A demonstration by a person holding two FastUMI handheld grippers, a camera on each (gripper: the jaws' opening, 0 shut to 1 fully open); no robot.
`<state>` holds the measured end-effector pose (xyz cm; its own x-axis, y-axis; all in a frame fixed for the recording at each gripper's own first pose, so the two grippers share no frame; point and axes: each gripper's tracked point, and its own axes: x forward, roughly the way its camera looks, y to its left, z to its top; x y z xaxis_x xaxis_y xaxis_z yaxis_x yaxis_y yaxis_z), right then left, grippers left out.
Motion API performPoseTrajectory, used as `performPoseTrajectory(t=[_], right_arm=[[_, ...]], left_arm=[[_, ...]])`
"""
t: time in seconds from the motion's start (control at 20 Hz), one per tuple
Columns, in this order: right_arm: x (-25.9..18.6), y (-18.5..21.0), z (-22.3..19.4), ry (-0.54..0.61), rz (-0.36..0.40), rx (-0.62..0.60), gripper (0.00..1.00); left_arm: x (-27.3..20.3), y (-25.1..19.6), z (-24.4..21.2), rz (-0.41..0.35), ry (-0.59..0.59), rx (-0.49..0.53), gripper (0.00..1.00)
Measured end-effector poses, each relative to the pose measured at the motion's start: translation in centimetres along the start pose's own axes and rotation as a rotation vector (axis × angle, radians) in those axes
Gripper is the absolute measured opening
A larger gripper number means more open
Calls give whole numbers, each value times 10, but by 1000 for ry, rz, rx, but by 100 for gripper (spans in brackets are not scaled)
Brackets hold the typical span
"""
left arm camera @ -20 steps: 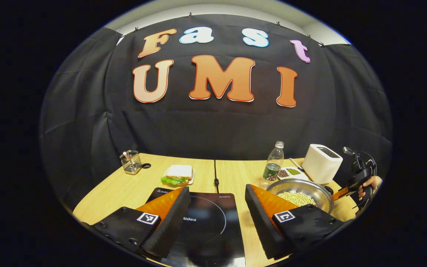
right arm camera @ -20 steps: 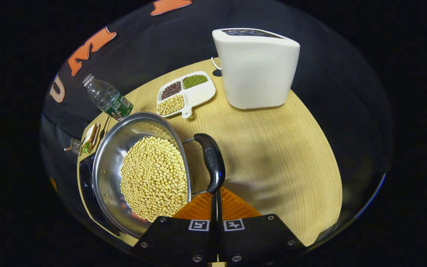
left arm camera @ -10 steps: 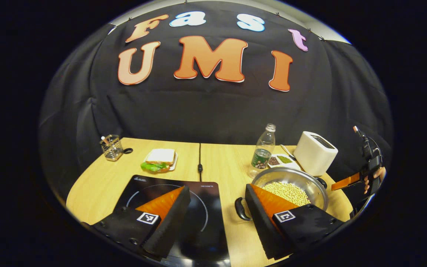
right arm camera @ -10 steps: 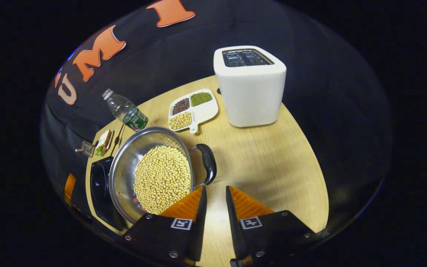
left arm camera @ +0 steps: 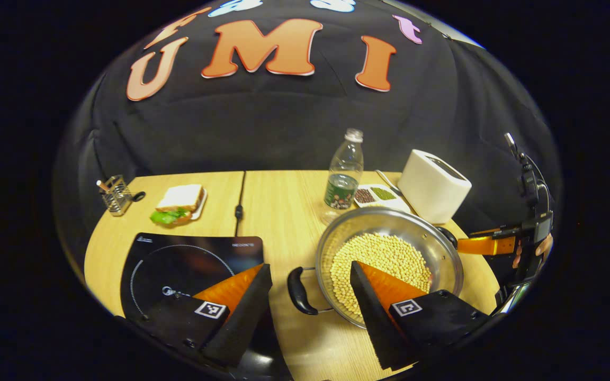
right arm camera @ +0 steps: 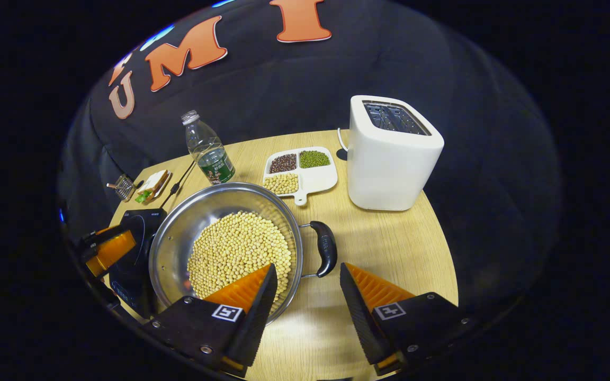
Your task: First push the handle of the pot to place it horizontally, then grasp the pot with both hands and set it on the induction cooktop.
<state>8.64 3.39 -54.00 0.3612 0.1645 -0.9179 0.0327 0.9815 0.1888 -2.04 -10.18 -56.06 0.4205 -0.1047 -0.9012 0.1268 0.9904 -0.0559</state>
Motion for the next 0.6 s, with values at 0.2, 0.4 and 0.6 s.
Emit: performPoseTrajectory(t=[0.2, 0.4, 0.6], right_arm=[[12, -2, -3, 8, -37, -32, 78], [23, -5, -10, 29, -74, -58, 81], [30, -8, -13, 40, -94, -66, 81]], left_arm=[[23, -6, -19, 9, 84, 8, 98], [41, -3, -38, 16, 165, -19, 98], [52, -7, -39, 6, 155, -53, 97]])
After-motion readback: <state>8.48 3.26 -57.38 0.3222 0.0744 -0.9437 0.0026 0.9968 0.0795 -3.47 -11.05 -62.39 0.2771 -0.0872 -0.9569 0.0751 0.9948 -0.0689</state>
